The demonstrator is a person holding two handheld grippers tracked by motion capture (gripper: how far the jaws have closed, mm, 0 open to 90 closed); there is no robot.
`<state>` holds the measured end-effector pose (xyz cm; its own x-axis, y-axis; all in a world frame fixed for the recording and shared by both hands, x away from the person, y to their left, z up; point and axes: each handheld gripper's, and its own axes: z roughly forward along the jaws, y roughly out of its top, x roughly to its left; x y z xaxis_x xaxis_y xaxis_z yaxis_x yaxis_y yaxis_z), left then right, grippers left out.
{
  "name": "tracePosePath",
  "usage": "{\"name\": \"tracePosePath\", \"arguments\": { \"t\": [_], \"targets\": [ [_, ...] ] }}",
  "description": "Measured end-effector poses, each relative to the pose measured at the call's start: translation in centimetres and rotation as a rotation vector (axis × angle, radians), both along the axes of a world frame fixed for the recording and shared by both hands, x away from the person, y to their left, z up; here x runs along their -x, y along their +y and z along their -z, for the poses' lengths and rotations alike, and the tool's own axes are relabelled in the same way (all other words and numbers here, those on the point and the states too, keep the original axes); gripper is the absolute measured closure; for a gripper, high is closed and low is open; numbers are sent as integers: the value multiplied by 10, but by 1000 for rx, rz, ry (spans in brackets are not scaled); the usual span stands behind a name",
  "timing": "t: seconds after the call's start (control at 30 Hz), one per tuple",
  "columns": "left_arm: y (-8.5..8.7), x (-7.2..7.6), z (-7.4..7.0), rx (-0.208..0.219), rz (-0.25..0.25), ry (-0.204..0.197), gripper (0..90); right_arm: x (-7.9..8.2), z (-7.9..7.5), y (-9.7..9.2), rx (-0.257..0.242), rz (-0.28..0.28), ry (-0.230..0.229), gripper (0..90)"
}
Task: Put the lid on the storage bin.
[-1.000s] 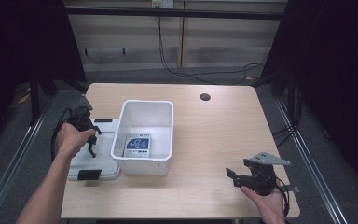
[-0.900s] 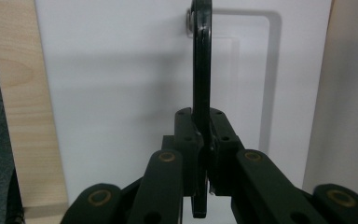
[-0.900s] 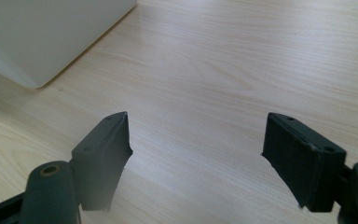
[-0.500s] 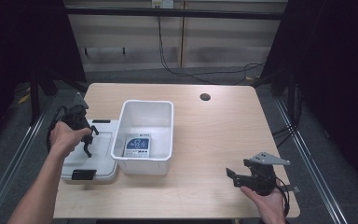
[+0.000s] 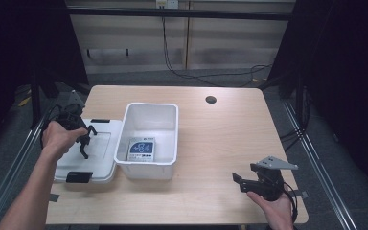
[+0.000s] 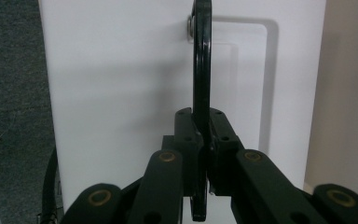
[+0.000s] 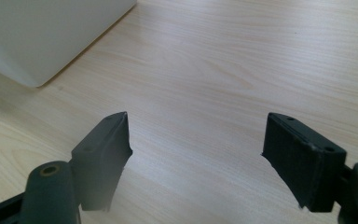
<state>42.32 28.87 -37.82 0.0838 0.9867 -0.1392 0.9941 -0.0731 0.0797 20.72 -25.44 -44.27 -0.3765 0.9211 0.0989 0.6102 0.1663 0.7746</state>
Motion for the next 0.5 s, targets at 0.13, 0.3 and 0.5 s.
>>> {"name": "tracePosePath", "arguments": {
  "t": [0.13, 0.3, 0.5],
  "targets": [
    [3, 2, -7, -6, 5, -4, 848, 0, 0, 0, 1, 0, 0, 224],
    [7, 3, -12, -13, 8, -6, 848, 0, 0, 0, 1, 1, 0, 224],
    [8, 4, -18, -39, 12, 0, 848, 0, 0, 0, 1, 2, 0, 224]
  ]
}}
